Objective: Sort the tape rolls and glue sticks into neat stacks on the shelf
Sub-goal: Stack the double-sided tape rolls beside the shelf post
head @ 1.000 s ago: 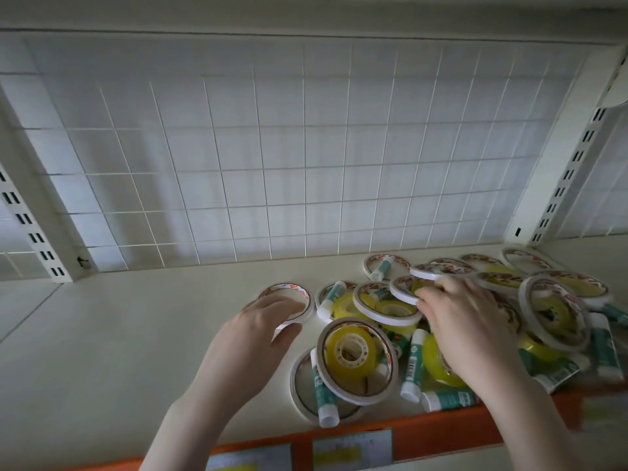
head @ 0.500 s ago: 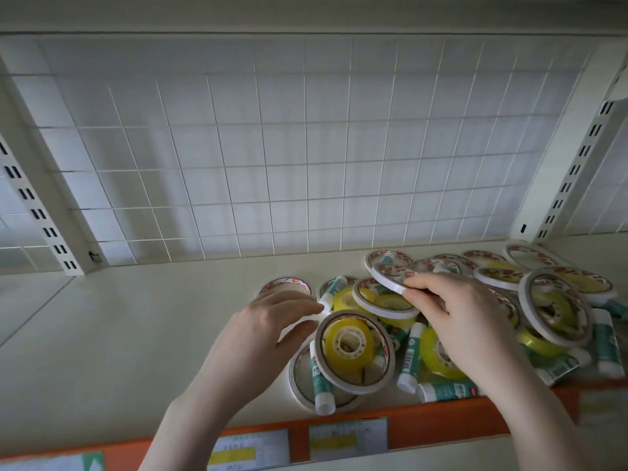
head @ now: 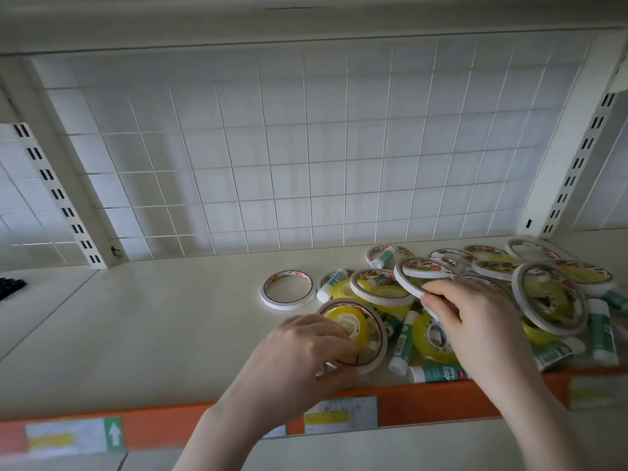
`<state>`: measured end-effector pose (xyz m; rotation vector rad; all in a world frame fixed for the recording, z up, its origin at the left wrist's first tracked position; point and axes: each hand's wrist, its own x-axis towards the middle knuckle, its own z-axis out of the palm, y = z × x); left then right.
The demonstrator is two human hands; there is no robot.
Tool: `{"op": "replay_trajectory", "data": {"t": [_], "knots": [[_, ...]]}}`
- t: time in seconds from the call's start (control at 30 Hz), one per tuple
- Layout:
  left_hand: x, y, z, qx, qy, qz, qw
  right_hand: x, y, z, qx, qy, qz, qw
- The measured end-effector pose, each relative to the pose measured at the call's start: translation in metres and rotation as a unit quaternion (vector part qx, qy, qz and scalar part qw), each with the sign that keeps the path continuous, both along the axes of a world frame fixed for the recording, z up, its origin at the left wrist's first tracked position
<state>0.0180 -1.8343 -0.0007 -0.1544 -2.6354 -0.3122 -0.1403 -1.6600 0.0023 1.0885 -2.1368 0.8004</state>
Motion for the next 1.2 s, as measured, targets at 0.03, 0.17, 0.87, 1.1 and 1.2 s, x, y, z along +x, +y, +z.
{"op": "replay_trajectory", "data": {"t": [0.03, 0.17, 0.87, 1.1, 1.2], "knots": [[0.000, 0.002, 0.000, -0.014, -0.008, 0.006, 1.000, 0.000, 0.001, -0.001, 0.000, 0.002, 0.000, 1.000], [-0.003, 0.005, 0.000, -0.043, -0.027, 0.027, 0.998, -0.003, 0.004, -0.007, -0.008, 0.000, 0.007, 1.000], [0.104, -0.083, 0.035, -0.038, 0.068, 0.226, 0.971, 0.059, -0.096, 0.003, -0.051, 0.054, 0.109, 0.991], [0.226, -0.174, 0.039, -0.053, 0.092, 0.326, 0.939, 0.154, -0.211, 0.011, -0.049, 0.074, 0.175, 0.981], [0.290, -0.221, 0.040, -0.075, 0.099, 0.345, 0.930, 0.209, -0.266, 0.012, -0.038, 0.077, 0.204, 0.975]]}}
